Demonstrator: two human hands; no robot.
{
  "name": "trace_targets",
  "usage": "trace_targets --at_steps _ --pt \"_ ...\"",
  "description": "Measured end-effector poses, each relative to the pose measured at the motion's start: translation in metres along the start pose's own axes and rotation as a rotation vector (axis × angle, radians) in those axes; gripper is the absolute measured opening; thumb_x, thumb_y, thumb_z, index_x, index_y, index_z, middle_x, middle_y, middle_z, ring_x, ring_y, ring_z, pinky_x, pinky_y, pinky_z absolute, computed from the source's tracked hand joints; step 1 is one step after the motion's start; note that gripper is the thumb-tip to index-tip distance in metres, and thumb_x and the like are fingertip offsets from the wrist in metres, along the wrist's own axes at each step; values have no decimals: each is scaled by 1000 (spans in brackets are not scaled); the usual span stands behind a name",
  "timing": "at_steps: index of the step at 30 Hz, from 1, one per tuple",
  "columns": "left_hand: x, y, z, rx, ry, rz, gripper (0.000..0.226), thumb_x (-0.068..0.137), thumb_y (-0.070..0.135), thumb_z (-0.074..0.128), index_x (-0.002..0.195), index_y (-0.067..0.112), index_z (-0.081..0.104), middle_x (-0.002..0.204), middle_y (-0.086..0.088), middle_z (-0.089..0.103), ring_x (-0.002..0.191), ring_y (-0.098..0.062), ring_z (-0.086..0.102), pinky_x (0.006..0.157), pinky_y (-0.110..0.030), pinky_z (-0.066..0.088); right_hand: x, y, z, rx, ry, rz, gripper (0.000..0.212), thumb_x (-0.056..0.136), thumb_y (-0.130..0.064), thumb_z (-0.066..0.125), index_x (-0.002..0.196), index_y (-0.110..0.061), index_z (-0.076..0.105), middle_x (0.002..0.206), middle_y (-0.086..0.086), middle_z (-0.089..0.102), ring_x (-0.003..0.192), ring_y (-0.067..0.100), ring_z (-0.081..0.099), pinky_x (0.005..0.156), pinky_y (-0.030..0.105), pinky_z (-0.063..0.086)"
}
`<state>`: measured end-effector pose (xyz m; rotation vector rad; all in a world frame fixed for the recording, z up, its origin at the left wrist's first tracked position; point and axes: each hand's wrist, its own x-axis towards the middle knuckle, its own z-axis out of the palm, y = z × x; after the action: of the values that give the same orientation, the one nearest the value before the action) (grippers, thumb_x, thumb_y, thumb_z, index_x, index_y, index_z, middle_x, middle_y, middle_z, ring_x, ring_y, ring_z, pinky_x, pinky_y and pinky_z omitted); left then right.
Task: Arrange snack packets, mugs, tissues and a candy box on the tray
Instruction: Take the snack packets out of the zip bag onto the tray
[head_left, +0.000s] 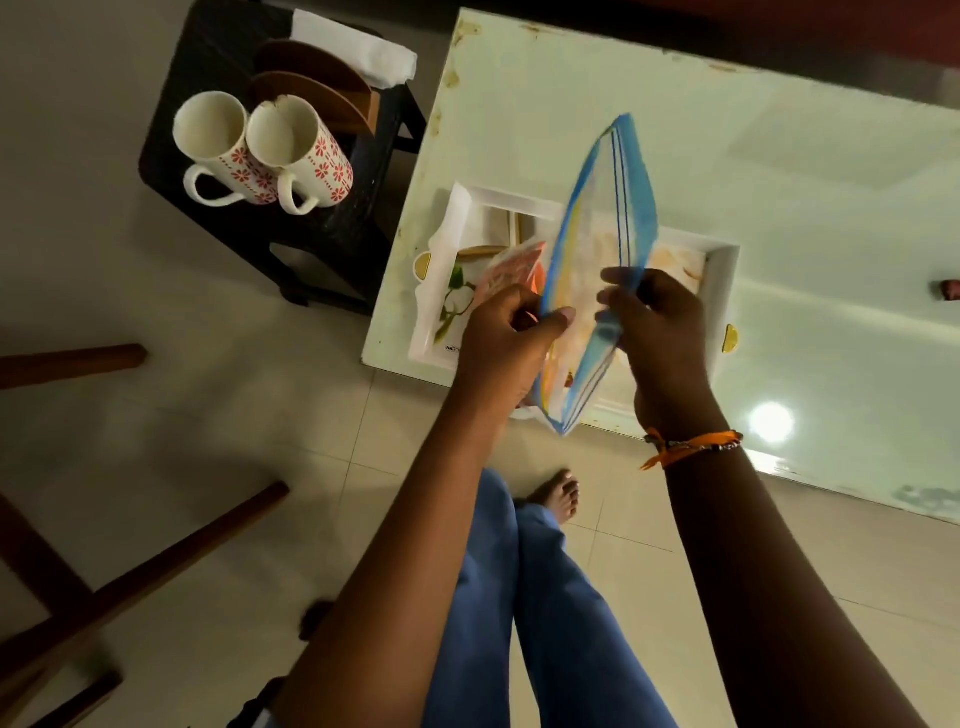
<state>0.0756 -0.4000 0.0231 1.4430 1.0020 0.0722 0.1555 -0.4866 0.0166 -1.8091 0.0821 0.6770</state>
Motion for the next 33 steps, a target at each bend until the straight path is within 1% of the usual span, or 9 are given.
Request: trace_targets --at_steps 6,11,14,16,20,24,28,31,33 --pt "-4 9 -25 -151 298 143 26 78 13 55 55 23 48 46 11 48 48 -2 41 50 -18 36 3 -13 -30 -335 167 -169 26 77 -4 52 99 -11 66 93 6 65 81 28 63 80 41 56" --pt "-3 10 -40 -99 335 246 42 88 10 53 52 21 35 44 7 34 45 -6 30 46 -17 29 -17 -36 -29 -577 205 -558 30 71 3 57 101 -2 55 104 17 56 81 18 52 65 13 40" --pt "-8 8 -38 -28 299 285 43 90 13 53 54 22 32 39 12 38 43 -2 34 48 -9 28 -24 -52 -4 -589 42 -635 23 74 -2 50 91 -9 64 94 13 64 76 23 60 68 31 50" --pt "-11 7 -35 6 300 311 45 91 14 53 53 26 32 39 17 43 42 2 40 48 -5 29 -16 -51 18 -783 -184 -542 25 79 -6 49 95 -11 67 100 14 68 91 31 63 80 38 51" --pt "-15 3 -29 16 310 326 44 91 16 53 53 28 34 40 14 41 44 -2 36 51 -13 29 19 -25 65 -1086 -618 -310 29 88 -7 47 113 0 60 121 20 60 114 34 55 87 29 42" --pt "-19 -2 -26 6 293 331 39 91 17 53 57 28 40 49 13 40 49 0 43 55 -10 34 33 -4 88 -1157 -730 -238 28 93 -9 41 109 8 57 120 24 59 98 29 56 80 35 43" --pt "-23 -5 -25 8 262 297 36 90 17 56 59 27 42 51 13 42 50 5 48 52 -5 36 33 -5 87 -1164 -647 -229 36 91 -4 41 55 -4 36 73 19 51 84 23 44 70 31 41" --pt "-24 -3 -21 17 244 259 32 88 17 58 59 21 45 51 11 45 50 0 47 52 -8 37 30 -16 66 -1003 -435 -287 19 85 -9 49 76 4 59 99 20 67 100 34 59 86 31 45" --pt "-23 0 -15 36 219 233 25 87 16 58 64 14 48 54 8 47 51 -2 45 53 -12 39 24 -25 39 -794 -219 -287 20 76 -10 62 92 -11 73 103 9 72 96 26 63 81 19 43"
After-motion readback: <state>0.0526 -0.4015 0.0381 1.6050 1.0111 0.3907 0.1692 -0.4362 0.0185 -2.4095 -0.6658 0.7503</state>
